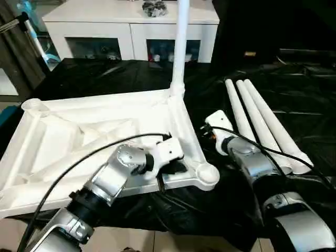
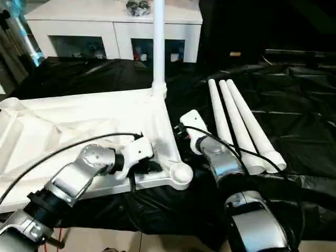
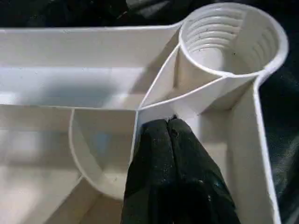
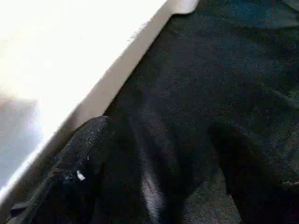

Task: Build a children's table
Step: Rotate table base

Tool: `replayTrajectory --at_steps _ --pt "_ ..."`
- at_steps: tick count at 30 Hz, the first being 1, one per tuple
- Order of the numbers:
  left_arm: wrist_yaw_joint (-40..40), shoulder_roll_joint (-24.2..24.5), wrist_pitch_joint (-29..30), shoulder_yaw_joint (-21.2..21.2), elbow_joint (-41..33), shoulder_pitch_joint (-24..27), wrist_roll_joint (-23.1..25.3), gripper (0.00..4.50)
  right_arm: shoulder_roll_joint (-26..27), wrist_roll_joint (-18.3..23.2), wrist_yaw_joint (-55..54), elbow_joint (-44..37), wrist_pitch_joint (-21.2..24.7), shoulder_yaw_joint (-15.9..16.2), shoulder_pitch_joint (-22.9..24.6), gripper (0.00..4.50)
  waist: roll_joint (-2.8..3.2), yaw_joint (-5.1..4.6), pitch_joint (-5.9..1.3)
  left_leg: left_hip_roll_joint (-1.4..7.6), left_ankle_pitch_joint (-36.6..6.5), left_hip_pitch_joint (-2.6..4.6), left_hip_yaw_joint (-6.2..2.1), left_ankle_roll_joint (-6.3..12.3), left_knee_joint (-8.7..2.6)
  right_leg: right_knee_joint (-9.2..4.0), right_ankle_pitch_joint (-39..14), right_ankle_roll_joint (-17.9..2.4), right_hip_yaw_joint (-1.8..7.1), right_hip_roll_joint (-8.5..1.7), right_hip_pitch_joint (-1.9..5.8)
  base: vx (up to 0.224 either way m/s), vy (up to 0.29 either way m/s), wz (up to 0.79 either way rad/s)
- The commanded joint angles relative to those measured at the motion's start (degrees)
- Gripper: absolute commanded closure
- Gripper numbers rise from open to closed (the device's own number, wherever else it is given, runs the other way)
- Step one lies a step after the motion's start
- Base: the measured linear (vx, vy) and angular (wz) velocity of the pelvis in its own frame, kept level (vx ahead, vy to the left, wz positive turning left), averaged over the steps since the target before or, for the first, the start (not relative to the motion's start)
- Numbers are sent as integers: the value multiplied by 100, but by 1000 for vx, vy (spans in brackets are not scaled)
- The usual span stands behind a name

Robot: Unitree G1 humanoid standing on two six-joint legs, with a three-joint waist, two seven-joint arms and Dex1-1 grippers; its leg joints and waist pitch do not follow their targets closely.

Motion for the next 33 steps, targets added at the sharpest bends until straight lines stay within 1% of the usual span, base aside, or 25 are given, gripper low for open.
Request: replayTrajectory --at_steps 1,2,3,4,5,6,7,9,11,12,13,14,16,17,18,19,20,21,22,25,26,27,29,31,33 --pt "-7 45 -213 142 41 -83 1 445 -70 112 -99 -247 161 -144 25 83 -26 40 -400 236 -1435 131 -66 195 -393 -336 -668 -1537 154 -215 267 0 0 0" --pt "-8 55 -257 168 74 -82 -9 445 -115 138 -172 -468 308 -214 93 83 0 56 -401 237 -1415 135 -69 192 -392 -329 -639 -1553 151 -216 261 0 0 0" --pt "52 86 -387 183 187 -100 40 445 -178 193 -239 -791 504 -330 189 83 1 75 -383 227 -1426 133 -62 187 -399 -343 -642 -1517 156 -199 265 0 0 0" --pt "117 120 -468 200 300 -126 82 445 -226 242 -280 -1089 667 -430 270 83 -13 80 -395 233 -1451 138 -62 158 -401 -332 -642 -1495 155 -206 264 0 0 0" --pt "245 142 -593 245 418 -159 131 445 -292 320 -343 -1523 893 -595 386 83 14 83 -383 221 -1489 139 -66 151 -408 -344 -689 -1473 155 -195 264 0 0 0" --pt "245 142 -593 245 418 -159 131 445 -292 320 -343 -1523 893 -595 386 83 23 91 -370 215 -1533 142 -63 148 -414 -369 -740 -1414 160 -184 268 0 0 0" --pt "394 148 -754 333 543 -187 160 445 -392 372 -420 -2073 1179 -792 529 83 23 87 -373 213 -1600 143 -73 83 -426 -363 -817 -1350 160 -183 273 0 0 0" --pt "434 158 -796 400 576 -190 147 445 -465 375 -508 -2453 1428 -932 620 83 18 92 -377 220 -1673 156 -73 29 -426 -373 -949 -1306 161 -198 258 0 0 0" --pt "502 187 -841 465 652 -199 158 445 -534 420 -612 -2928 1805 -1091 731 83 17 81 -365 211 -1736 142 -80 -27 -439 -392 -1187 -1240 159 -202 253 0 0 0" --pt "504 187 -842 466 654 -200 158 445 -536 421 -613 -2938 1813 -1094 734 83 17 81 -365 211 -1736 142 -80 -27 -439 -392 -1187 -1240 159 -202 253 0 0 0" --pt "553 202 -884 491 695 -205 174 445 -571 421 -638 -3115 2011 -1138 777 83 28 76 -365 212 -1804 157 -85 -59 -444 -407 -1285 -1186 162 -195 236 0 0 0" --pt "606 210 -952 534 733 -203 169 445 -646 424 -648 -3381 2283 -1186 849 83 23 76 -370 216 -1815 157 -87 -67 -443 -405 -1286 -1188 163 -203 234 0 0 0" --pt "569 226 -1003 591 700 -178 95 445 -687 474 -637 -3699 2593 -1248 939 83 26 78 -375 215 -1772 155 -86 -66 -441 -400 -1184 -1188 169 -200 236 0 0 0" --pt "420 203 -868 791 347 -65 -226 445 -715 568 -592 -4131 2919 -1301 1086 83 99 85 -369 212 -1750 158 -89 -86 -439 -393 -1090 -1219 169 -199 238 0 0 0" --pt "408 201 -846 806 315 -55 -252 445 -712 584 -586 -4154 2938 -1306 1095 83 70 92 -370 223 -1716 152 -91 -79 -443 -384 -1011 -1236 168 -201 257 0 0 0" --pt "263 177 -568 990 -79 61 -579 416 -673 788 -510 -4447 3194 -1363 1205 83 72 101 -383 230 -1597 138 -93 -29 -439 -355 -842 -1320 168 -217 270 0 0 0" --pt "183 163 -414 1096 -286 118 -764 416 -630 915 -483 -4605 3377 -1407 1253 83 106 102 -379 227 -1579 142 -85 -14 -432 -348 -806 -1355 168 -211 258 0 0 0" --pt "147 159 -322 1145 -404 151 -864 408 -603 926 -515 -4649 3460 -1429 1267 65 102 100 -378 224 -1562 139 -81 21 -428 -356 -804 -1404 162 -209 250 0 0 0" --pt "53 193 -91 1229 -762 251 -1081 408 -579 834 -622 -4756 3712 -1413 1315 55 97 94 -365 219 -1549 131 -79 21 -431 -350 -874 -1426 159 -205 254 0 0 0" --pt "41 255 190 1331 -1295 383 -1317 372 -522 742 -769 -4875 4001 -1397 1351 43 110 94 -350 219 -1618 145 -73 -14 -437 -372 -1155 -1369 163 -202 226 0 0 0" --pt "48 271 265 1351 -1403 400 -1376 365 -506 735 -805 -4897 4075 -1405 1341 18 115 87 -341 213 -1692 151 -71 -59 -438 -389 -1331 -1301 164 -198 214 0 0 0" --pt "66 277 353 1378 -1502 413 -1435 365 -504 716 -833 -4946 4201 -1404 1331 18 115 82 -336 206 -1769 159 -71 -104 -441 -407 -1489 -1220 167 -192 202 0 0 0" --pt "105 339 617 1417 -1849 478 -1477 359 -506 705 -972 -5068 4587 -1428 1297 10 124 83 -330 208 -1819 172 -82 -191 -457 -410 -1606 -1088 171 -181 196 0 0 0" --pt "97 353 662 1402 -1911 497 -1465 329 -516 704 -1017 -5055 4664 -1454 1287 2 116 85 -329 202 -1816 169 -83 -215 -460 -414 -1637 -1053 172 -183 191 0 0 0" --pt "102 363 777 1383 -2022 526 -1467 326 -518 736 -1075 -5008 4858 -1513 1259 0 127 85 -327 194 -1842 170 -88 -262 -458 -425 -1716 -986 173 -186 185 0 0 0"
